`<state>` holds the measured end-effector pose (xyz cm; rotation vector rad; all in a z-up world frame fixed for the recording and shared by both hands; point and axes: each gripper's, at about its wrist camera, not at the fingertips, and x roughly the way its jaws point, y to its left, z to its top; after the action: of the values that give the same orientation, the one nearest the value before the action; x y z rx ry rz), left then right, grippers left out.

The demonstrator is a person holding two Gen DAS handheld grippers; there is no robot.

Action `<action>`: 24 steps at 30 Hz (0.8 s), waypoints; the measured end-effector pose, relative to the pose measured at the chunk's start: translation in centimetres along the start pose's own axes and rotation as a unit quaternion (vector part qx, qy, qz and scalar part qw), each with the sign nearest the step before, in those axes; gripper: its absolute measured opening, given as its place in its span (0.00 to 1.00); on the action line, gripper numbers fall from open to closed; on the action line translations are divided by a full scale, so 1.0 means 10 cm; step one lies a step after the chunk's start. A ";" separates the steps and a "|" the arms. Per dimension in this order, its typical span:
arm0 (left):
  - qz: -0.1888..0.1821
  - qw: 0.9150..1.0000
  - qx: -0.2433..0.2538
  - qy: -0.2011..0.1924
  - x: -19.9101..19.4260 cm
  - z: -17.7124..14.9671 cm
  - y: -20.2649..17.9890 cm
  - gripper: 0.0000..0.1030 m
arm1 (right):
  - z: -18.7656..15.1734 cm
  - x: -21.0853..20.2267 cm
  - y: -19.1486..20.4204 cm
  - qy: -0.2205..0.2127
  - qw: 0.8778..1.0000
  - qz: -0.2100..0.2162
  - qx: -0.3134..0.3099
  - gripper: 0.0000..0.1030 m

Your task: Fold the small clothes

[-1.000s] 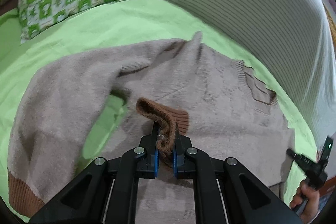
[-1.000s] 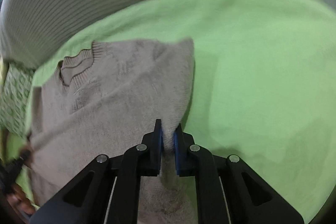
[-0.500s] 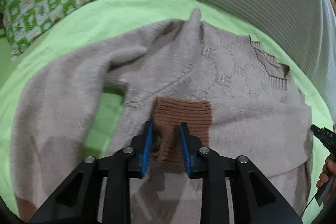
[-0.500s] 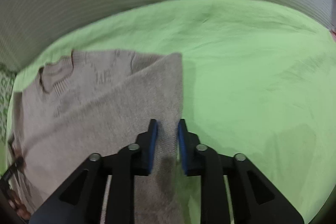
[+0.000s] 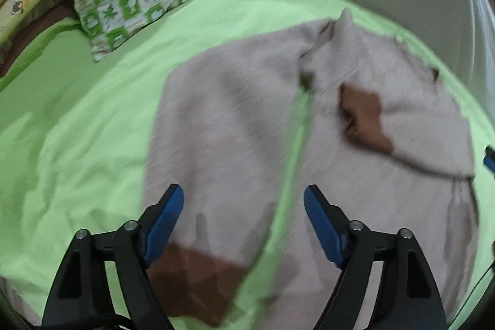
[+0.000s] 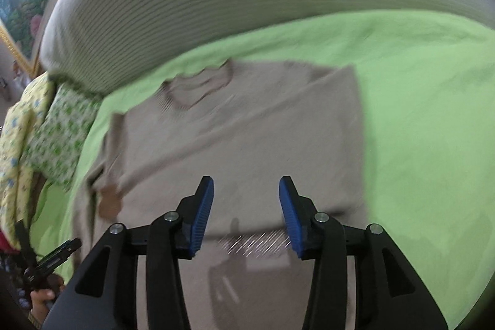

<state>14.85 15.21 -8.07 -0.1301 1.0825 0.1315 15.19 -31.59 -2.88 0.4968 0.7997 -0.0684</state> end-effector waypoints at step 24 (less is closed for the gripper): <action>-0.164 0.986 -0.043 0.012 -0.76 0.30 0.13 0.08 | -0.30 -0.19 0.10 0.000 1.000 -0.003 0.018 0.44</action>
<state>13.78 16.68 -0.01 -0.3848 1.0648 -0.1201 12.09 -29.61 -2.96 0.5276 0.8020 -0.0886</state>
